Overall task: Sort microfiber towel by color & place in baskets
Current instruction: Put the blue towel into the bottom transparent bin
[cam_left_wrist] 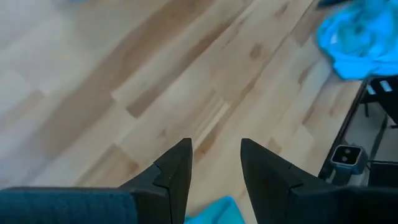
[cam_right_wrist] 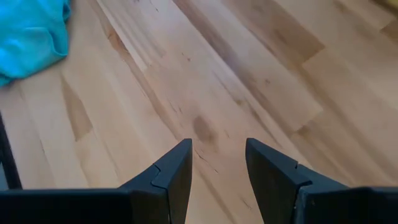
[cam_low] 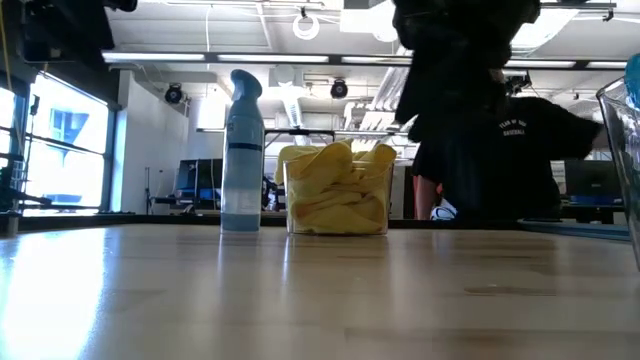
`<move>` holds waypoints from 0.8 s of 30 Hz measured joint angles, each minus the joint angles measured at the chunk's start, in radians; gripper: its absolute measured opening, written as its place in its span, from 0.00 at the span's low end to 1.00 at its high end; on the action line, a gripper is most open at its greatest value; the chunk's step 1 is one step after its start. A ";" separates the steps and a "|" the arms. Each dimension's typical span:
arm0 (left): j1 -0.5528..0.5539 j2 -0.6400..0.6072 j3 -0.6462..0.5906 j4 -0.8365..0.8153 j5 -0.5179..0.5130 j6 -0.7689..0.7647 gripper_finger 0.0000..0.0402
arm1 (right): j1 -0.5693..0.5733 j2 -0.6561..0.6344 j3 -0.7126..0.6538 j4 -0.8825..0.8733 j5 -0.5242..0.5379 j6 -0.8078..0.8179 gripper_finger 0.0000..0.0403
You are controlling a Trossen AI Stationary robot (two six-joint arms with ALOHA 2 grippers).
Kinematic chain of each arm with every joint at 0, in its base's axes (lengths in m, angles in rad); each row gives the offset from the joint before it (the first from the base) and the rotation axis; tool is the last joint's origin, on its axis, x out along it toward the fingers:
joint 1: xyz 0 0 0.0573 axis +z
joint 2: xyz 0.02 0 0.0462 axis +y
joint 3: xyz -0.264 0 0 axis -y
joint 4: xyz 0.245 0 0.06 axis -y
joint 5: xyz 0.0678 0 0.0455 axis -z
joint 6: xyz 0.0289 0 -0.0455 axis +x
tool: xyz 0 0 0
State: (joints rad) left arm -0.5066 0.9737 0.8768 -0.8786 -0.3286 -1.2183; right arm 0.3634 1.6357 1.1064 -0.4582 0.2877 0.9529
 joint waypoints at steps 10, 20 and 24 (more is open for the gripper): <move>-0.146 0.190 0.000 -0.019 0.077 -0.362 0.31 | -0.003 -0.245 -0.206 0.049 0.048 -0.012 0.36; -0.268 0.372 0.000 -0.029 0.237 -0.646 0.31 | -0.003 -0.319 -0.272 0.065 0.044 -0.018 0.36; -0.322 0.450 0.000 0.044 0.311 -0.699 0.31 | -0.003 -0.319 -0.272 0.066 0.040 -0.021 0.36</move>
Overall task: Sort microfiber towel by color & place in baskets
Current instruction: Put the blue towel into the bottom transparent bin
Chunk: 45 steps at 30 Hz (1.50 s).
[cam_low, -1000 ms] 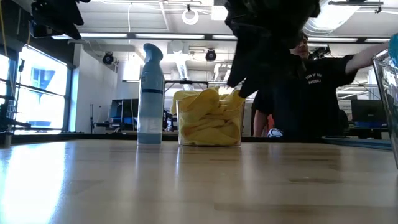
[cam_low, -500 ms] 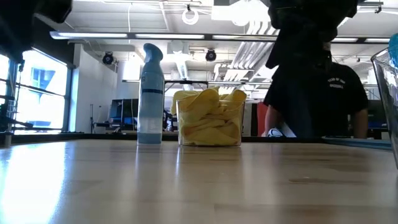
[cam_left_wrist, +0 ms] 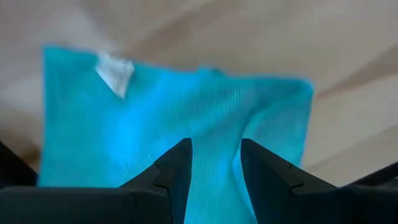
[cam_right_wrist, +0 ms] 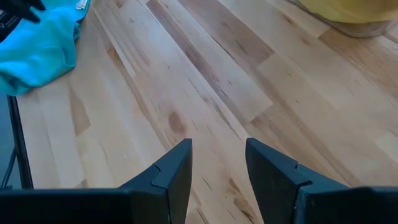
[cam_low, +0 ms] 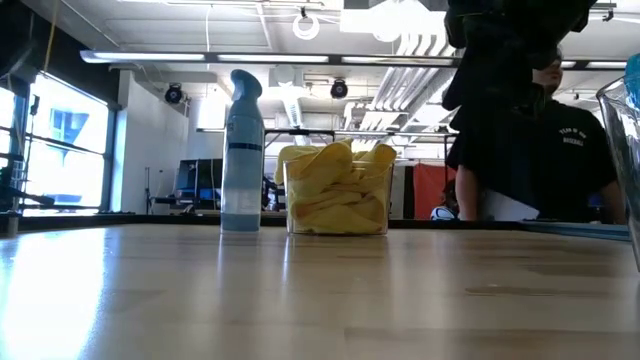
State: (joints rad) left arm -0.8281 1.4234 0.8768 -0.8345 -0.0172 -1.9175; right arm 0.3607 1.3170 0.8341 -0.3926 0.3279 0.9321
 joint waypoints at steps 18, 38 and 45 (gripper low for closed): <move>-0.129 0.299 0.005 0.225 0.199 -0.103 0.10 | 0.000 0.000 0.000 0.010 -0.015 -0.017 0.36; 0.148 -0.102 -0.002 0.211 -0.284 0.388 0.00 | 0.000 0.001 0.000 0.168 0.003 -0.112 0.36; 0.295 -0.176 0.003 0.300 -0.245 0.618 0.00 | 0.000 0.020 0.001 0.515 0.003 -0.421 0.36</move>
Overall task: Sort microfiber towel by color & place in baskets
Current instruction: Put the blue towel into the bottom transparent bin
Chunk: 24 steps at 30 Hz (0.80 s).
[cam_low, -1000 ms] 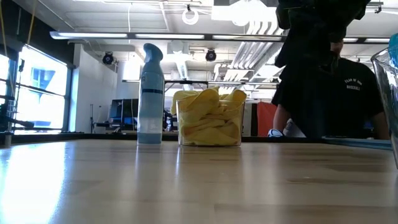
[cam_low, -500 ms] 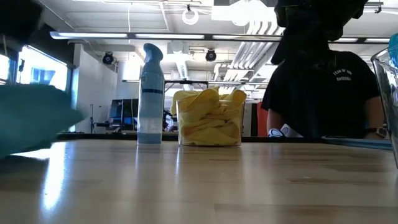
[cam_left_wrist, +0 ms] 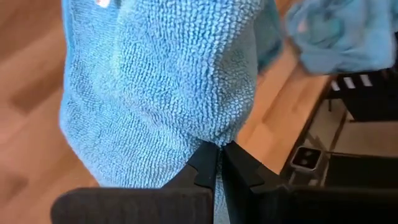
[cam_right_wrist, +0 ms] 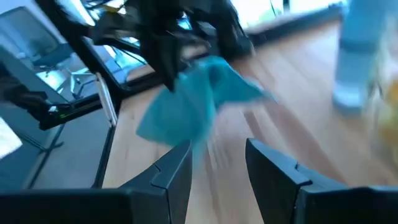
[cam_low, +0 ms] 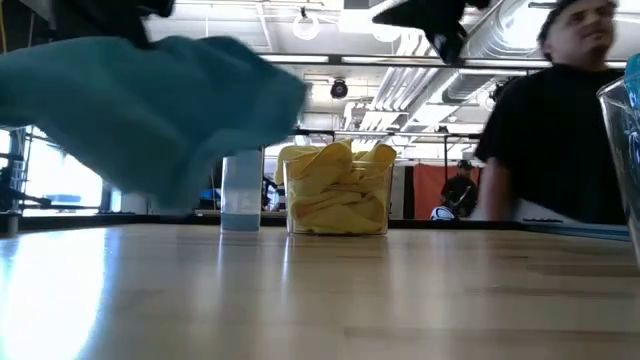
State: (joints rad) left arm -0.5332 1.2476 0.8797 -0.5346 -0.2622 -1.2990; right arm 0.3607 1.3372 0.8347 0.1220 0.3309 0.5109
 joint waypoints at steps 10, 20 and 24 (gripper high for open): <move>0.246 0.000 0.117 0.007 0.165 0.369 0.00 | -0.004 0.183 0.254 -0.058 0.127 -0.352 0.36; 0.433 0.014 0.190 0.003 0.335 0.534 0.00 | -0.073 0.415 0.642 -0.437 0.225 -0.519 0.36; 0.474 0.013 0.230 0.003 0.385 0.600 0.00 | -0.095 0.483 0.740 -0.519 0.278 -0.522 0.36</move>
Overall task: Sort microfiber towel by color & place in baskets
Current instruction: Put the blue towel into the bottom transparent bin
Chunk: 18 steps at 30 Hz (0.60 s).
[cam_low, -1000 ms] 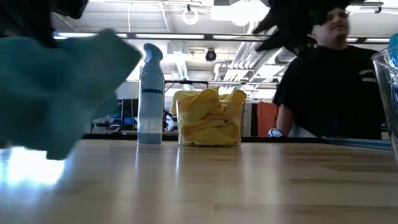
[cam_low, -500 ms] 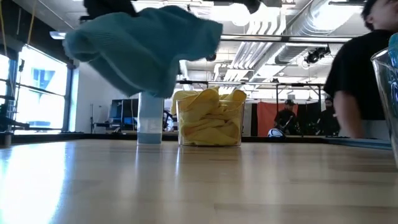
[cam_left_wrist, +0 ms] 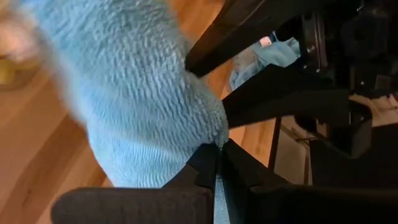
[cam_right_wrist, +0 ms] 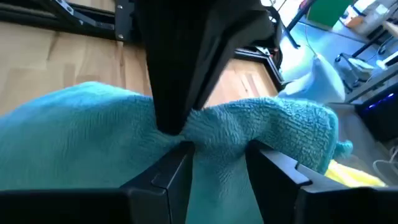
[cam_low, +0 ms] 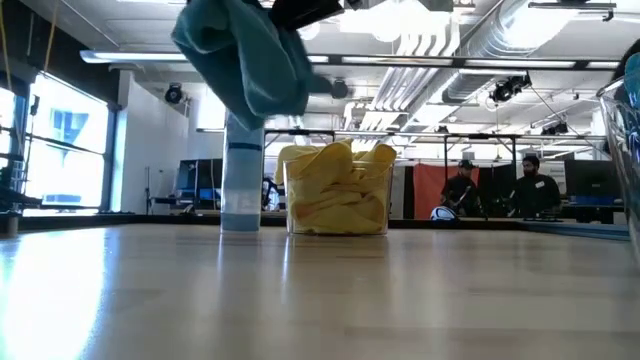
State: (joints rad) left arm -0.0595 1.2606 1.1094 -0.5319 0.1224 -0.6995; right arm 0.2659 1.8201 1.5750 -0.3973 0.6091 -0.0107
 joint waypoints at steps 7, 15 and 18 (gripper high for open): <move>0.052 0.001 0.062 -0.059 0.046 0.101 0.00 | -0.023 0.039 0.047 -0.001 -0.009 -0.014 0.36; 0.108 0.000 0.078 -0.087 0.057 0.165 0.00 | -0.026 0.041 0.048 0.012 -0.024 0.029 0.36; 0.130 -0.001 0.079 -0.154 0.080 0.187 0.00 | -0.021 0.042 0.048 0.012 0.015 0.029 0.36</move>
State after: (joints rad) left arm 0.0701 1.2598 1.1885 -0.6864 0.2021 -0.5121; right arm 0.2452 1.8616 1.6226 -0.3851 0.6240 0.0185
